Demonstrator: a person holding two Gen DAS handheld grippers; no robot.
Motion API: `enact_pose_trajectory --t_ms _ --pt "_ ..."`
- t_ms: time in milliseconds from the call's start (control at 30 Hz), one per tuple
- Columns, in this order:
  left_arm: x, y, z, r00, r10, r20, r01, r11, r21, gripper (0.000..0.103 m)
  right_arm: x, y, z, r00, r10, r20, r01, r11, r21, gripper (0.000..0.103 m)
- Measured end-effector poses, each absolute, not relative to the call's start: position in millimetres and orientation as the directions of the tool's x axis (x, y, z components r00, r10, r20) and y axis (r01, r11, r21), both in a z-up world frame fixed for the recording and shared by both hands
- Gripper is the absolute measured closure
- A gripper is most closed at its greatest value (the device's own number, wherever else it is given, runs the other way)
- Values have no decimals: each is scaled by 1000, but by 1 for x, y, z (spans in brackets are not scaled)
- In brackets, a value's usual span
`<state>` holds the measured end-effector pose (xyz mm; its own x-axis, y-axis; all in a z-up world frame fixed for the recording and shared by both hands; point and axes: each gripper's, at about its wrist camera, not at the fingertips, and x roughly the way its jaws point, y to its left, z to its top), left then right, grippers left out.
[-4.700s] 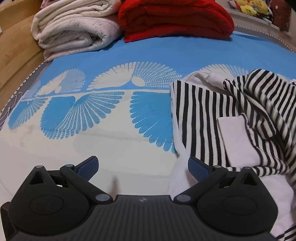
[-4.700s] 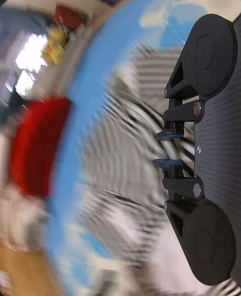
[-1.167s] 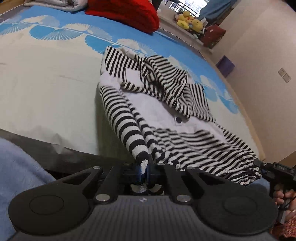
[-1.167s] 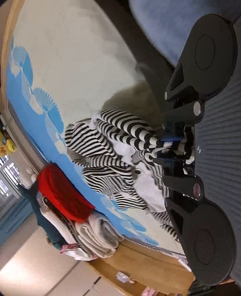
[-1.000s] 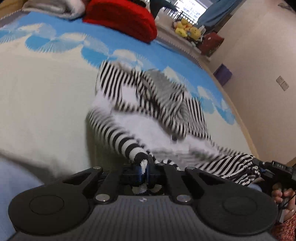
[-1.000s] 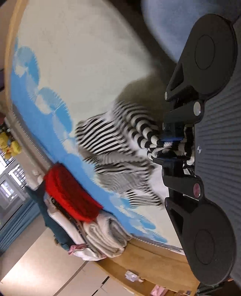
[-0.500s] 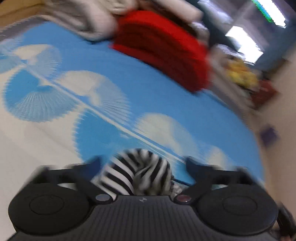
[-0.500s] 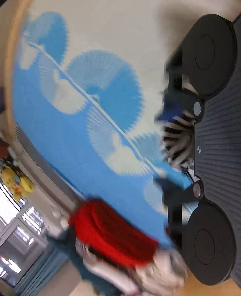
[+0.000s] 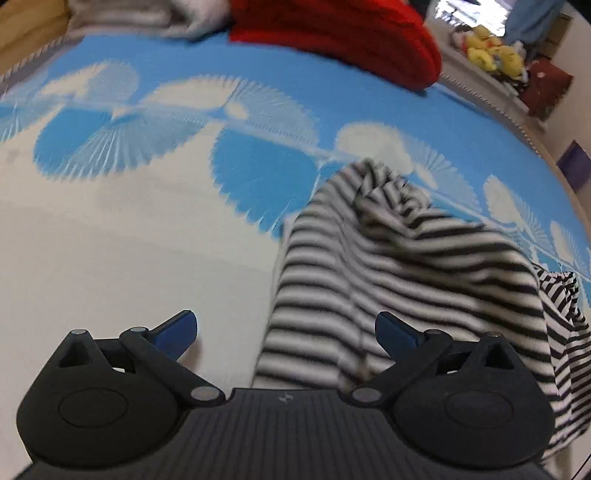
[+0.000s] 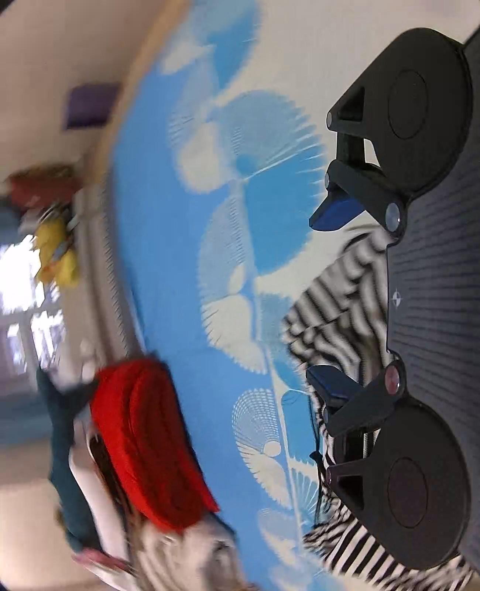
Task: Fold small clothes
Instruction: 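Lift the hem with both grippers and fold it over the shirt body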
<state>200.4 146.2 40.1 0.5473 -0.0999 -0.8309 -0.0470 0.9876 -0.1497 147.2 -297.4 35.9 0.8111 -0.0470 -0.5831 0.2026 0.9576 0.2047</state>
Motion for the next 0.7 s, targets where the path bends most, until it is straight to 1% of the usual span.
enact_pose_trajectory --t_ms 67,200,300,333,367,400,433,467,500,600,633,667,700 --pt "204 141 41 585 -92 -806 -28 991 -134 0 164 -287 30 815 -47 -577 161 976 147 22" --pt "216 139 35 591 -98 -801 -23 990 -137 0 184 -257 19 811 -81 -579 84 996 -23 22" --pt "223 133 30 595 -72 -801 -4 996 -92 0 193 -241 10 805 -100 -585 34 992 -123 21" --pt "226 132 27 593 -68 -802 8 997 -78 0 195 -239 5 803 -113 -585 33 989 -146 23" --pt "227 131 26 589 -67 -805 20 997 -68 0 200 -238 0 800 -120 -587 29 986 -162 27" --pt "231 129 24 584 -68 -809 29 998 -63 0 206 -240 -6 795 -111 -597 19 987 -158 56" --pt "234 128 22 580 -69 -812 34 998 -60 0 214 -243 -9 782 -91 -617 11 991 -133 92" --pt "234 127 20 576 -68 -814 37 998 -57 0 219 -247 -7 780 -102 -618 43 993 -110 94" --pt "235 127 19 575 -67 -815 39 998 -55 0 221 -251 -1 794 -112 -597 79 994 -80 97" --pt "237 129 15 572 -49 -818 28 999 -40 0 224 -276 28 844 -108 -525 173 982 77 97" --pt "239 130 14 568 -39 -822 22 999 -33 0 225 -283 29 841 -123 -527 205 973 101 96" --pt "240 130 11 560 -24 -828 11 1000 -22 0 228 -290 25 824 -144 -548 237 966 102 96" --pt "242 131 9 552 -14 -834 2 1000 -15 0 233 -294 16 793 -154 -589 257 962 95 91"
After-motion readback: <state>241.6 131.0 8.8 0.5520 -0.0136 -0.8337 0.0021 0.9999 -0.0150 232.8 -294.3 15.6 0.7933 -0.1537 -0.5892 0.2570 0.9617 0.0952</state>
